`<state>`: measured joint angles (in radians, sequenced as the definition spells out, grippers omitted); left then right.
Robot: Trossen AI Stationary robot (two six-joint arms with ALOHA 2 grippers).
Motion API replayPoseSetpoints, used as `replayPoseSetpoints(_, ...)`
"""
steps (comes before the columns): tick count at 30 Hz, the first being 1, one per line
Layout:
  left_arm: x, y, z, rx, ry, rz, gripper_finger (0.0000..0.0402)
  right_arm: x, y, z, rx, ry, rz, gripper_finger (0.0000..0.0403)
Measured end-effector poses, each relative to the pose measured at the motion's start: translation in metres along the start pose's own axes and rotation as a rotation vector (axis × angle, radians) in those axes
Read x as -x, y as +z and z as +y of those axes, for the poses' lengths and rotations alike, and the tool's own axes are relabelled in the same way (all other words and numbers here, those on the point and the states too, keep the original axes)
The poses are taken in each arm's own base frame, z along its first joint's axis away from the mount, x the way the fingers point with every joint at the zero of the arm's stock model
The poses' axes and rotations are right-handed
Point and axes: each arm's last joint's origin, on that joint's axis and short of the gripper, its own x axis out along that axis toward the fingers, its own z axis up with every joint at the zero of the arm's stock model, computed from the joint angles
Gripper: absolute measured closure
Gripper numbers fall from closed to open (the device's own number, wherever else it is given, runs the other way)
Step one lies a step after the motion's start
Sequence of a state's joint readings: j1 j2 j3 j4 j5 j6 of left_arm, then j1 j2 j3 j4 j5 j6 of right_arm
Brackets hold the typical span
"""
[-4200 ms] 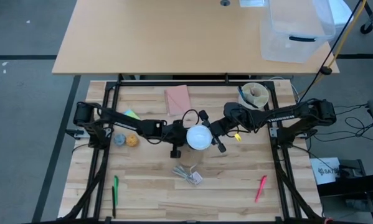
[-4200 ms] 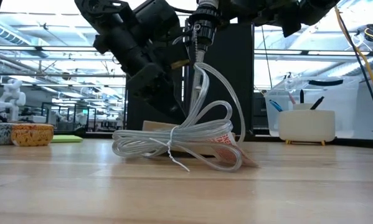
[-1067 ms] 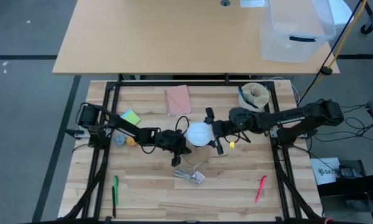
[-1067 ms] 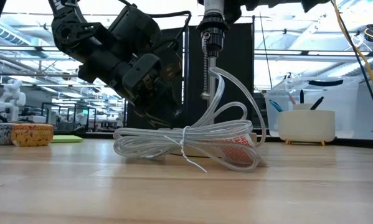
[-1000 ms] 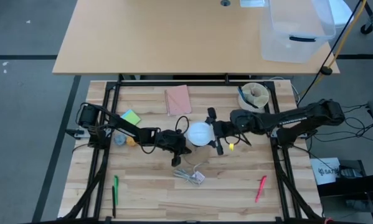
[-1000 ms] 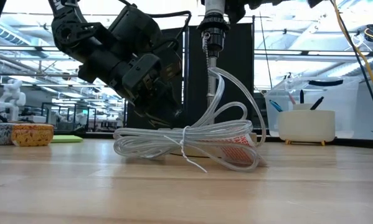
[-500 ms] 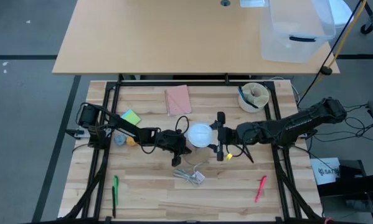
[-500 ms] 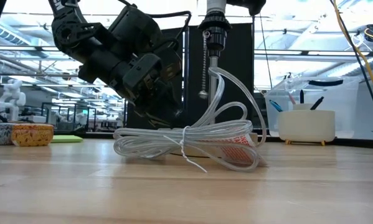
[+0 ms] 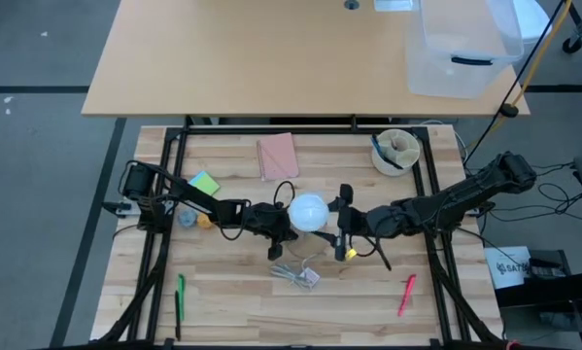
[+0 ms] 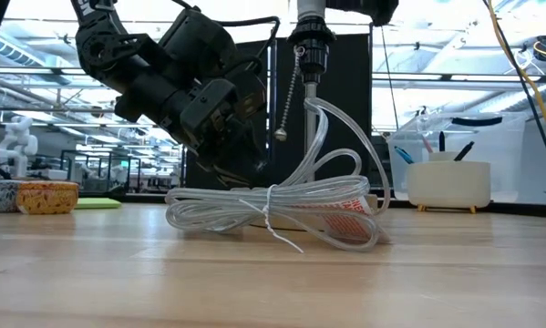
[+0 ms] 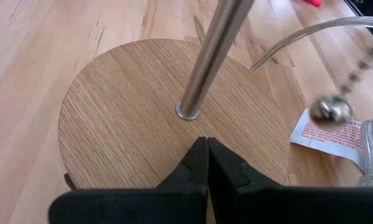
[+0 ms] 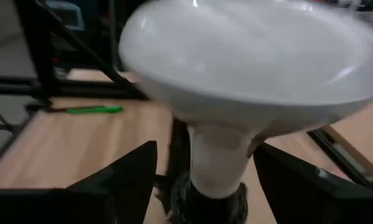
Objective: Screw lightbulb
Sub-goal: Remove the lightbulb from the lamp
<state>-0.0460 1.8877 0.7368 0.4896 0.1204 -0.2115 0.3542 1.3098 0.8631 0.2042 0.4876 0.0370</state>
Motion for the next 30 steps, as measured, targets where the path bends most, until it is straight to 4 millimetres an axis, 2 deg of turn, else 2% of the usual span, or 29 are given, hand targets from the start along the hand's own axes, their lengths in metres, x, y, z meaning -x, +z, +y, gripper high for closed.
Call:
replayPoseSetpoints(8,0.000,0.000,0.000,0.016,-0.001,-0.001,0.0401,0.012,-0.002,-0.010,0.034,-0.157,0.070,0.0090)
replayPoseSetpoints(11,0.000,0.000,0.000,0.017,-0.001,-0.002,0.0401,0.022,-0.005,-0.012,0.035,-0.223,0.115,0.0079)
replayPoseSetpoints(16,0.000,0.000,0.000,0.017,-0.001,-0.006,0.0401,0.052,-0.016,-0.017,0.015,-0.370,0.227,0.0078)
replayPoseSetpoints(21,0.000,0.000,0.000,0.016,-0.001,-0.007,0.0401,0.092,-0.025,-0.017,-0.014,-0.490,0.219,0.0078)
replayPoseSetpoints(26,0.000,0.000,0.000,0.014,-0.001,-0.009,0.0401,0.123,-0.041,-0.010,-0.016,-0.489,0.130,0.0078)
replayPoseSetpoints(30,0.000,0.000,0.000,0.006,-0.002,-0.014,0.0401,0.133,-0.065,-0.001,0.002,-0.424,0.085,0.0078)
